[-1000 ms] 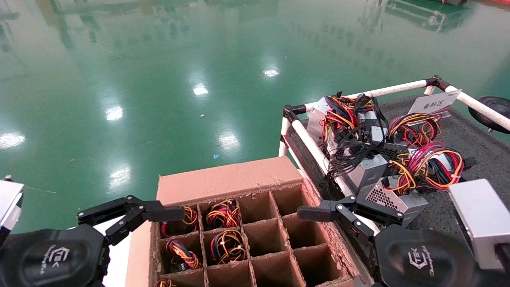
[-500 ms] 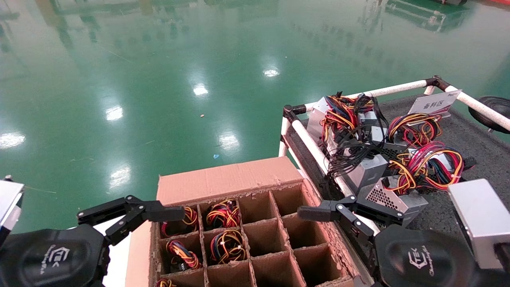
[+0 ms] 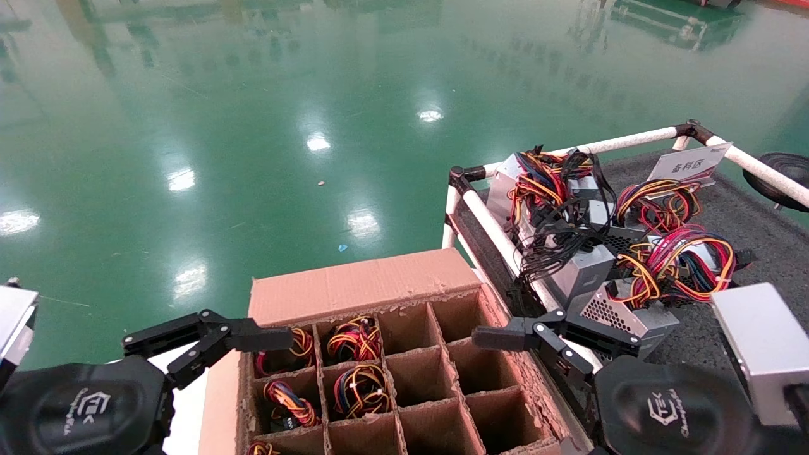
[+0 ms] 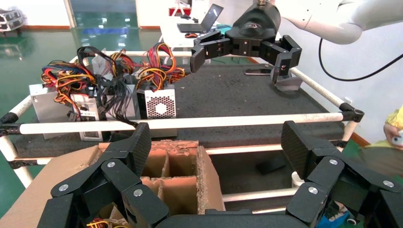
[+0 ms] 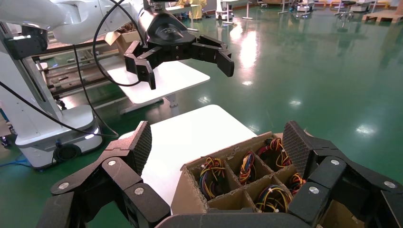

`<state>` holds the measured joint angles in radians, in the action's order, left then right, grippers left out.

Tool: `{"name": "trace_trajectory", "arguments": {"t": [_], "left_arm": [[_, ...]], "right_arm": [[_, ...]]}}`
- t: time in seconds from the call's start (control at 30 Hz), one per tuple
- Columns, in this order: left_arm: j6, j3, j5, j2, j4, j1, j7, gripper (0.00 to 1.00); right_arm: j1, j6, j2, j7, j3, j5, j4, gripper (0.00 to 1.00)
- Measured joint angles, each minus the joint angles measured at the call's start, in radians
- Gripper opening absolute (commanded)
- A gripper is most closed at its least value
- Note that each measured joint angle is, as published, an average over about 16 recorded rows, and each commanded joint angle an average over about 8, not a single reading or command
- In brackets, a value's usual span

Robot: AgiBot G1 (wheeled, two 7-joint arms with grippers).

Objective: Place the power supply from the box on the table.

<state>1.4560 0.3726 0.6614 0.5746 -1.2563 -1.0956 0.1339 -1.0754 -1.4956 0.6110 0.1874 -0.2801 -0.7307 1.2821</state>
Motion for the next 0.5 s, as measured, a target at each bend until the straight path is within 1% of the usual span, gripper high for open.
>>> {"name": "trace_trajectory", "arguments": {"t": [0.5], "left_arm": [[0.000,0.000,0.000,0.000,0.000,0.000,0.000,1.00]], "right_arm": [[0.000,0.000,0.000,0.000,0.000,0.000,0.000,1.00]]}}
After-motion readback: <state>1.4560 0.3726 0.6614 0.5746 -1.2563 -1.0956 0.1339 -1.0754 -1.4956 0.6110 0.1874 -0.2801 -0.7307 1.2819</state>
